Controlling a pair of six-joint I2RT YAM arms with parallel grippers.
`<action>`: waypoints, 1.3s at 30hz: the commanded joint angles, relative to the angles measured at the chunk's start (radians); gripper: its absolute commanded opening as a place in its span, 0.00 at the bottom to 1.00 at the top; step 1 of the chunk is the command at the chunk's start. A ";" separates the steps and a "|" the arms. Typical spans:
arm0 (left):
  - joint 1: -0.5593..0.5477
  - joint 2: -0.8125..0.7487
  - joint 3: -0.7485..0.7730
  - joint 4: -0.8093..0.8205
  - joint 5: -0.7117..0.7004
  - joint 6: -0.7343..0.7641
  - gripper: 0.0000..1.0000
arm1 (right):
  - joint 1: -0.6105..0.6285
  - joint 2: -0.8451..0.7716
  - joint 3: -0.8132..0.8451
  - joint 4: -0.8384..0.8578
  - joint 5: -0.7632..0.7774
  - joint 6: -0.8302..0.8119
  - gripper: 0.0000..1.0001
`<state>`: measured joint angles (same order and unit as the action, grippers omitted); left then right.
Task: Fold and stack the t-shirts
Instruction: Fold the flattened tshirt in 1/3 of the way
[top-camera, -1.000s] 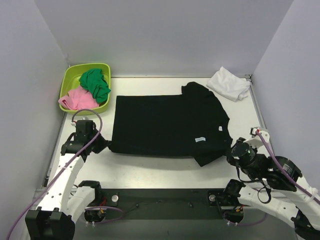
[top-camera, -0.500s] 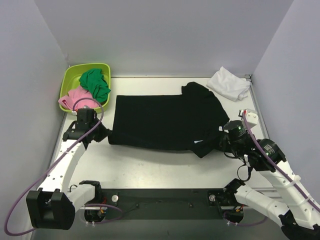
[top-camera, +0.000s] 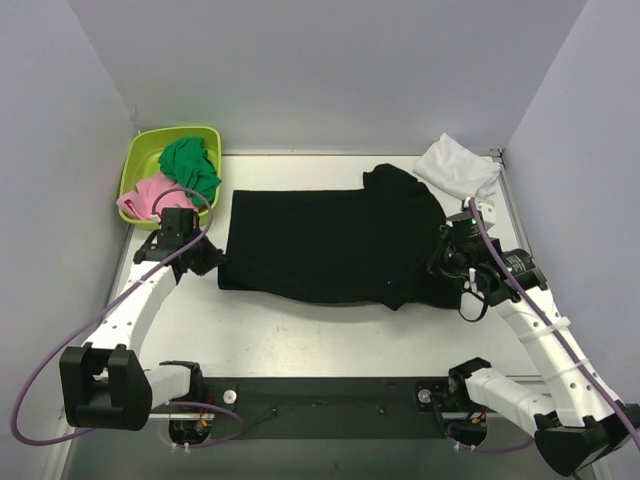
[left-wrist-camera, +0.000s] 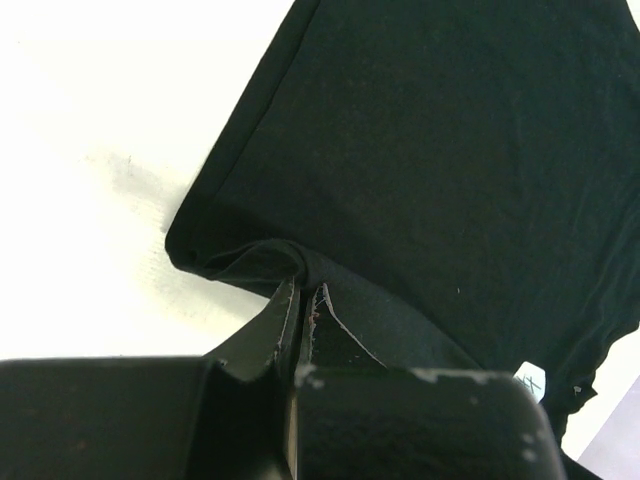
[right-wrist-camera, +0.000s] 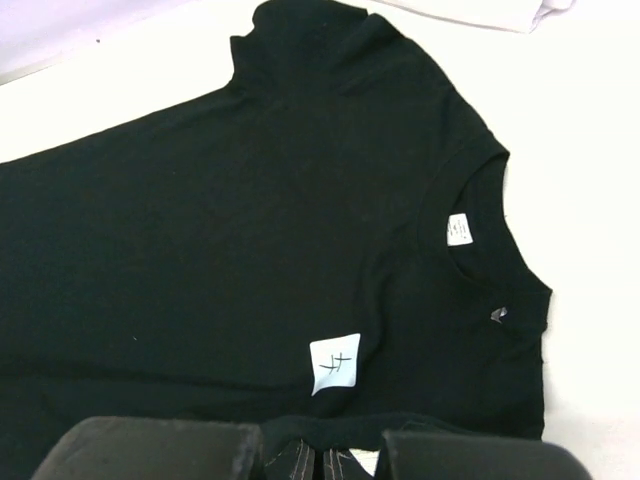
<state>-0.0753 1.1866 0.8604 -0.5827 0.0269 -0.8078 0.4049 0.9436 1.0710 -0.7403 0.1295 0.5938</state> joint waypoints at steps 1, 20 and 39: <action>0.006 0.028 0.060 0.072 -0.010 -0.010 0.00 | -0.050 0.046 -0.006 0.054 -0.097 -0.060 0.00; -0.009 -0.196 -0.040 -0.023 0.013 -0.005 0.00 | -0.092 -0.137 -0.043 -0.024 -0.123 -0.084 0.00; -0.015 -0.338 -0.210 -0.095 -0.051 0.018 0.00 | -0.115 -0.299 -0.247 -0.105 -0.021 -0.028 0.00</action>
<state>-0.0864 0.8516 0.6590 -0.6754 0.0265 -0.8066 0.3065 0.6357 0.8505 -0.8341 0.0437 0.5491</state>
